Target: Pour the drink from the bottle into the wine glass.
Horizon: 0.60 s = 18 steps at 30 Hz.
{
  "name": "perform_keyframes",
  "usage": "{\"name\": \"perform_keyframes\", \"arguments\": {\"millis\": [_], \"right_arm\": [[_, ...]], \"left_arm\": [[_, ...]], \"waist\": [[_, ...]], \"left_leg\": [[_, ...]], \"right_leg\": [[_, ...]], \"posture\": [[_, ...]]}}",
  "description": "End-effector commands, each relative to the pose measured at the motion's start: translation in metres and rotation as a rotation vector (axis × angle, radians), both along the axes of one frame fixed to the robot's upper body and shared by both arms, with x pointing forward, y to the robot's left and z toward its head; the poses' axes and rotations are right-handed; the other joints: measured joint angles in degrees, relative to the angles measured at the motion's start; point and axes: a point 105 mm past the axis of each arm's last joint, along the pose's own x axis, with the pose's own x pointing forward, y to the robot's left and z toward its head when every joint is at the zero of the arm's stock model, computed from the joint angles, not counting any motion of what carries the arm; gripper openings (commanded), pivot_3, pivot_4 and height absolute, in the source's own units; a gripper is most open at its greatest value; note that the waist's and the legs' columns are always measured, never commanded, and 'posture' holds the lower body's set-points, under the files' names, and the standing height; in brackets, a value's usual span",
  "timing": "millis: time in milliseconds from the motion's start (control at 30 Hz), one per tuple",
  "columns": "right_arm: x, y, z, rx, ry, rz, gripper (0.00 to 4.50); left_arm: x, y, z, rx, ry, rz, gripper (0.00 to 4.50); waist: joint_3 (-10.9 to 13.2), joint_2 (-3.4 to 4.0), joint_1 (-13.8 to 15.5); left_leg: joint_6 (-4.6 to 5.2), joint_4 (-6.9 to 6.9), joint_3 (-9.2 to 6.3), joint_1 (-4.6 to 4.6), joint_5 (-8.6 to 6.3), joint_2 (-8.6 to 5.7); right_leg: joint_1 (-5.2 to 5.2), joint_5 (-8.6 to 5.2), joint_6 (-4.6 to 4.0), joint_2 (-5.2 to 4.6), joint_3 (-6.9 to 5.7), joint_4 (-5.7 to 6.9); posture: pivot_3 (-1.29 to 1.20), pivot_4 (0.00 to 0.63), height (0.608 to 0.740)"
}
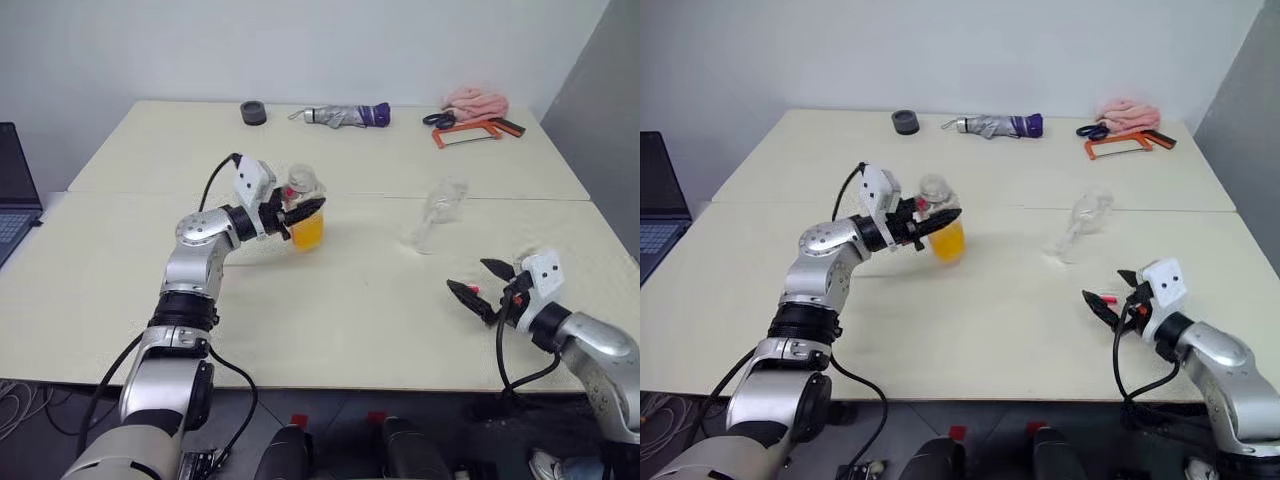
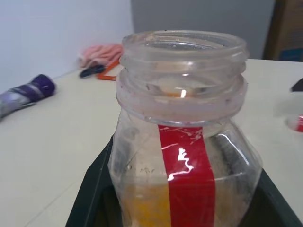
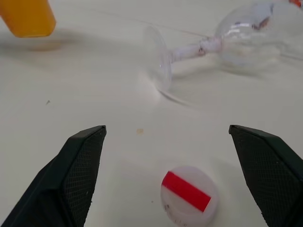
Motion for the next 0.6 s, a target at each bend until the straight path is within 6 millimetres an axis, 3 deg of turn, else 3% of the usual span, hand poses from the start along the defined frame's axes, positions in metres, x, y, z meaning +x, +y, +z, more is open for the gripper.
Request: {"name": "perform_keyframes", "arguments": {"millis": [33, 167, 267, 500, 600], "right_arm": [[-0.007, 0.052, 0.03, -0.01, -0.074, 0.251, 4.5], [0.008, 0.109, 0.055, 0.042, -0.141, 0.383, 4.5], [0.019, 0.144, 0.06, 0.02, -0.158, 0.437, 4.5], [0.042, 0.189, 0.062, -0.001, -0.174, 0.443, 4.5], [0.045, 0.198, 0.064, 0.002, -0.186, 0.443, 4.5]], "left_arm": [[0.02, 0.041, 0.032, -0.034, -0.125, 0.267, 1.74], [0.03, 0.076, 0.038, -0.112, -0.126, 0.462, 1.74], [0.032, 0.09, 0.039, -0.159, -0.12, 0.532, 1.74], [0.037, 0.113, 0.028, -0.199, -0.085, 0.657, 1.74], [0.038, 0.115, 0.021, -0.201, -0.062, 0.679, 1.74]], "waist": [[0.02, -0.03, -0.32], [0.02, -0.05, -0.57], [0.02, -0.05, -0.57], [-0.01, -0.1, 0.27], [-0.01, -0.1, 0.29]], "left_leg": [[0.0, 0.0, -0.02, 0.01, 0.0, 0.02], [0.0, 0.0, -0.13, -0.04, 0.0, 0.05], [-0.02, 0.01, -0.14, -0.06, 0.01, 0.03], [-0.17, 0.04, -0.14, -0.15, 0.1, -0.06], [-0.23, 0.02, -0.16, -0.16, 0.13, -0.07]], "right_leg": [[0.0, 0.0, 0.0, 0.03, -0.01, 0.0], [-0.05, 0.0, 0.0, 0.07, -0.11, 0.01], [-0.07, 0.01, -0.01, -0.05, -0.13, 0.02], [-0.1, 0.01, -0.01, -0.43, -0.17, -0.03], [-0.14, 0.01, -0.01, -0.41, -0.22, -0.01]], "posture": [[0.0, 0.15, 0.74], [0.0, 0.15, 0.74], [0.0, 0.15, 0.74], [0.0, 0.15, 0.74], [0.0, 0.15, 0.74]]}}
